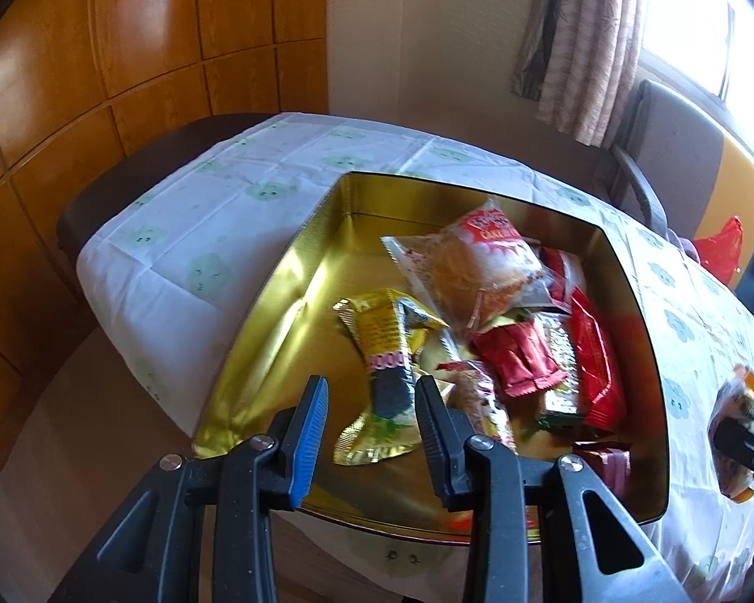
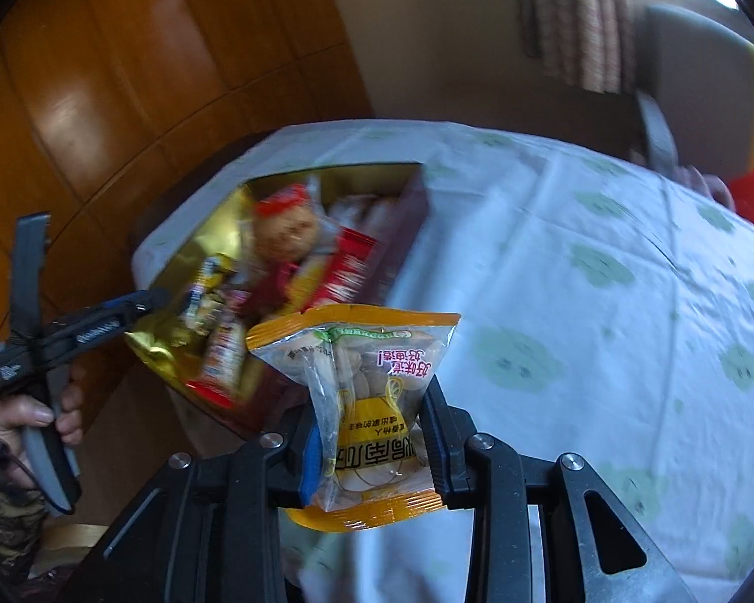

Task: Organize snacks
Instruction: 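Carry the clear orange-edged bag to the gold tin with the right tool, then lower the clear bag into the tin and open the right tool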

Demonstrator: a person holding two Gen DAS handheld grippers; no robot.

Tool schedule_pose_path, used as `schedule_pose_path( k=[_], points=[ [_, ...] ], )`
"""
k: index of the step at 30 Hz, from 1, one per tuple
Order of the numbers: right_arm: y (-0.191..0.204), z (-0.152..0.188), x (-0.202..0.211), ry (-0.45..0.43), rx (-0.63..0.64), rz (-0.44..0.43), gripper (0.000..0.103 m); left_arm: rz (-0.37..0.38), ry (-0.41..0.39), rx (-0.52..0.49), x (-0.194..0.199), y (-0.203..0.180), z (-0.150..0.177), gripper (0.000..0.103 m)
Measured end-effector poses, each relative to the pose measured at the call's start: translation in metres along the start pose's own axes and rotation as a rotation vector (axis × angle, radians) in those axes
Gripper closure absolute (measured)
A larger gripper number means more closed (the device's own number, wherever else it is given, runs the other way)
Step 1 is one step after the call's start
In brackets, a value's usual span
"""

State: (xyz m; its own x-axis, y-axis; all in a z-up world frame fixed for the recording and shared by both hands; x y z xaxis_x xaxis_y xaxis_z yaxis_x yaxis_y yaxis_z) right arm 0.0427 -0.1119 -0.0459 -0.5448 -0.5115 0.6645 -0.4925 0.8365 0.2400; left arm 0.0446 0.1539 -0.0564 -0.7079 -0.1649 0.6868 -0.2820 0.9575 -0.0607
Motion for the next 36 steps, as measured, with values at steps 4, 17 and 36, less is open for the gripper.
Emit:
schedule_pose_path(
  k=[4,17,36],
  points=[
    [0.041,-0.021,-0.011,-0.009,0.071,-0.079,0.069,-0.009,-0.005,0.017,0.001,0.007,-0.001,0.066],
    [0.088,-0.011,-0.116,0.182,0.169,-0.092,0.058,0.002,0.027,0.048,-0.009,0.015,0.005,0.066],
    [0.092,0.001,-0.104,0.168,0.265,-0.058,0.080,0.000,0.007,0.031,-0.003,0.008,0.005,0.066]
  ],
)
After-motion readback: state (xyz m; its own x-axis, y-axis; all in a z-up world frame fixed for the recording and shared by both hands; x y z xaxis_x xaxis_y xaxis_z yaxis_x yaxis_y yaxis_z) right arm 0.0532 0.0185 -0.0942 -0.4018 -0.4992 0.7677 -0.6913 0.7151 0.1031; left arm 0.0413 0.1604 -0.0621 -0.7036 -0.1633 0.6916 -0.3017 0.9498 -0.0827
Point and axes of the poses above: each gripper's, at about its wrist camera, not at the fingertips, and x roughly against the way its jaws point, y to its left, z to its underside, the point moved 3 cm from there along -x, roughly the way its jaws point, and after that the axes turned 5 degrees about -y, right-handed, at the moved point
